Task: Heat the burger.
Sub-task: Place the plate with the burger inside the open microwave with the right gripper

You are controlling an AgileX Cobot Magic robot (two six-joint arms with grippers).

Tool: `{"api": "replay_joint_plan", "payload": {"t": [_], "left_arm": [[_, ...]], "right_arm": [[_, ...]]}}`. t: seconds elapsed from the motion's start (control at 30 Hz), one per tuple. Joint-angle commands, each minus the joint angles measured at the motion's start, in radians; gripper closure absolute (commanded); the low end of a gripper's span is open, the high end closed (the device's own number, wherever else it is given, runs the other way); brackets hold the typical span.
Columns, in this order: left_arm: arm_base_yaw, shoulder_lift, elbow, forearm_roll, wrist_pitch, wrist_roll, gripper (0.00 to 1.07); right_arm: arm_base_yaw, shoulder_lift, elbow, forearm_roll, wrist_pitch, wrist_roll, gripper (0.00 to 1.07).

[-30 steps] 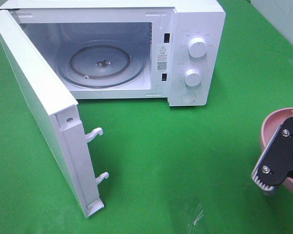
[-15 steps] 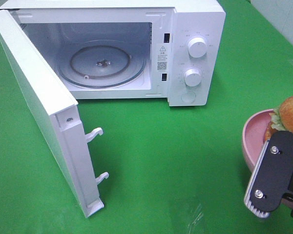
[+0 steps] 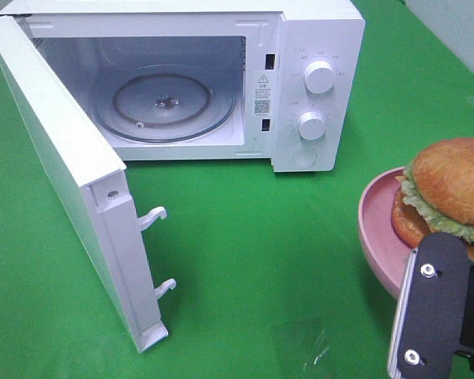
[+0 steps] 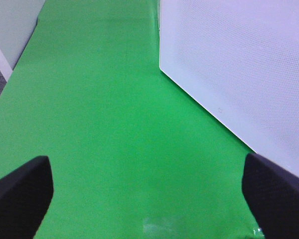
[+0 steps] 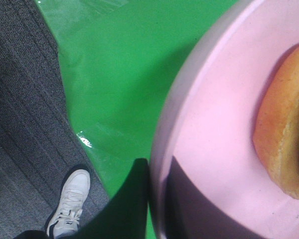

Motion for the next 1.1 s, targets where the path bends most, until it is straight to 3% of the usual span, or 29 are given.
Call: {"api": "replay_joint_plan", "payload": {"t": [0.03, 0.43, 1.1], "left_arm": [[-0.002, -0.006, 0.002, -0.001, -0.014, 0.0, 0.12], [-0.002, -0.006, 0.002, -0.001, -0.014, 0.0, 0.12], [-0.002, -0.006, 0.002, -0.001, -0.014, 0.0, 0.12]], "right_arm": [[0.007, -0.007, -0.001, -0.077, 0.006, -0.003, 1.07], [0.007, -0.007, -0.001, -0.123, -0.016, -0.049, 1.07], [0.007, -0.007, -0.001, -0.154, -0.121, -0.33, 1.05]]}}
